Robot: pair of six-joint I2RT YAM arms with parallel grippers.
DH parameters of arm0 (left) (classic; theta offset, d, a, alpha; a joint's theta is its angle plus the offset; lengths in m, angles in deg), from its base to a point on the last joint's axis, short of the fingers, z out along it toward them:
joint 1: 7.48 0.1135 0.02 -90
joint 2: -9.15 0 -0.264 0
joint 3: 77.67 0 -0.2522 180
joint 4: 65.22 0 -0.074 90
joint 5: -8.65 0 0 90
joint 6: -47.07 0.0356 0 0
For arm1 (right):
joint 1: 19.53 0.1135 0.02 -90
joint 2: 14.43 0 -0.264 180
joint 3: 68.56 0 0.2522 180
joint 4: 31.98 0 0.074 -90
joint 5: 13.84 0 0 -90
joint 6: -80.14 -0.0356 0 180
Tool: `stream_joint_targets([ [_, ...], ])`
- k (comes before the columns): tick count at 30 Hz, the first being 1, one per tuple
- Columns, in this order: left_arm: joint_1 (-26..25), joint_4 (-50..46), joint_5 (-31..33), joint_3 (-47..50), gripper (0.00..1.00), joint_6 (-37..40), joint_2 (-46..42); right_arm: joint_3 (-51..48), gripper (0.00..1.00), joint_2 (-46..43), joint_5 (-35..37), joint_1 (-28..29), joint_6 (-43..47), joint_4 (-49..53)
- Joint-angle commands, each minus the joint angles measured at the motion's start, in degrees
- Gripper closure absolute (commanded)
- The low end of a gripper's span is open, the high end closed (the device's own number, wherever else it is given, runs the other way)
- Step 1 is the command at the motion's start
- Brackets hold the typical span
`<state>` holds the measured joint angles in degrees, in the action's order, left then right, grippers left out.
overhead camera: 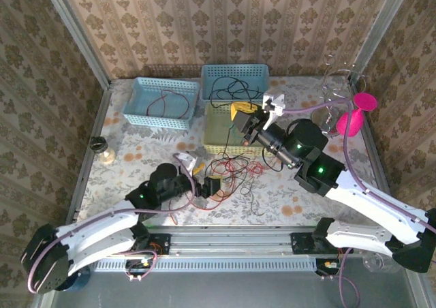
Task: Untangle the cables
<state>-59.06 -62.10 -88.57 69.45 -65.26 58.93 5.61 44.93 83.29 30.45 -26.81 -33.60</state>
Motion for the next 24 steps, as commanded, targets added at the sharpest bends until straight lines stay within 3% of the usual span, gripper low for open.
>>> stream_joint_targets([
  [1,-2.7,7.3,7.4,-2.9,0.00,7.5,5.4,1.8,1.00,-0.7,-0.3,-0.1,-2.9,0.6],
  [9,-5.1,26.3,12.8,-4.5,0.00,10.4,22.7,2.0,1.00,-2.0,0.0,0.0,-4.3,1.2],
  [10,-5.1,28.7,12.3,-4.7,0.04,10.3,24.8,1.9,1.00,-2.3,0.4,0.1,-4.4,1.3],
  [12,-5.1,31.7,10.9,-5.3,0.16,10.4,27.8,1.9,1.00,-2.9,0.7,0.1,-4.3,1.6],
  [13,-5.0,32.6,10.3,-5.7,0.28,10.6,29.1,1.9,1.00,-3.2,0.8,0.0,-4.3,1.8],
  [14,-4.9,33.0,9.6,-6.3,0.41,11.0,30.5,1.9,1.00,-3.6,1.0,0.0,-4.2,2.0],
  [16,-4.9,33.0,9.9,-7.1,0.77,11.4,32.0,2.1,1.00,-4.4,1.5,-0.1,-3.7,2.6],
  [18,-4.7,33.4,11.2,-6.5,1.00,10.9,32.1,2.5,1.00,-5.6,2.8,-0.1,-2.3,3.8],
  [24,-2.2,29.1,11.3,-4.3,1.00,9.2,29.8,5.1,1.00,-11.1,7.0,-2.1,3.2,8.4],
])
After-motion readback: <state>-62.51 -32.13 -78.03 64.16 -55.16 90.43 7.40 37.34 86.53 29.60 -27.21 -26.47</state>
